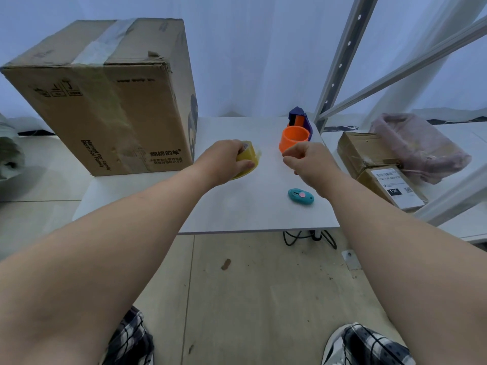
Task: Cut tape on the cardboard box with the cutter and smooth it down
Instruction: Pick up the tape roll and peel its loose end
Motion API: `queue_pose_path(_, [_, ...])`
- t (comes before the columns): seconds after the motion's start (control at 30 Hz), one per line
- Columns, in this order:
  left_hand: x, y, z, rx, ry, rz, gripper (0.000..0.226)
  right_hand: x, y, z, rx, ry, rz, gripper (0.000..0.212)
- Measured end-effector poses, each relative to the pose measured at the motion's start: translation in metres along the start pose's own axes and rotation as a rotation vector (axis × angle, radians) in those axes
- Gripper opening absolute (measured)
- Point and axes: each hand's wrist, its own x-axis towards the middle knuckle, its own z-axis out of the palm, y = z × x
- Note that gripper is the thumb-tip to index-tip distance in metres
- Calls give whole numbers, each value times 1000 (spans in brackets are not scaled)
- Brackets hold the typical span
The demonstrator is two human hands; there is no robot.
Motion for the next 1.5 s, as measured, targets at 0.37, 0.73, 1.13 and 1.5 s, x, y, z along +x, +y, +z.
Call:
queue_pose_path(0.37, [6,3,22,158,-31,117,25,-7,26,-1,-492,-274,179,53])
queue_pose_path(0.73, [18,-35,38,296,-17,136,53,11,34,39,-515,-143,26,24])
queue_pose_path(1.13, [90,-47,26,315,152,110,37,84,8,51,-306,98,-43,35])
queue_pose_path(1.5, [147,-72,44,362,132,81,35,142,24,102,-417,82,9,39])
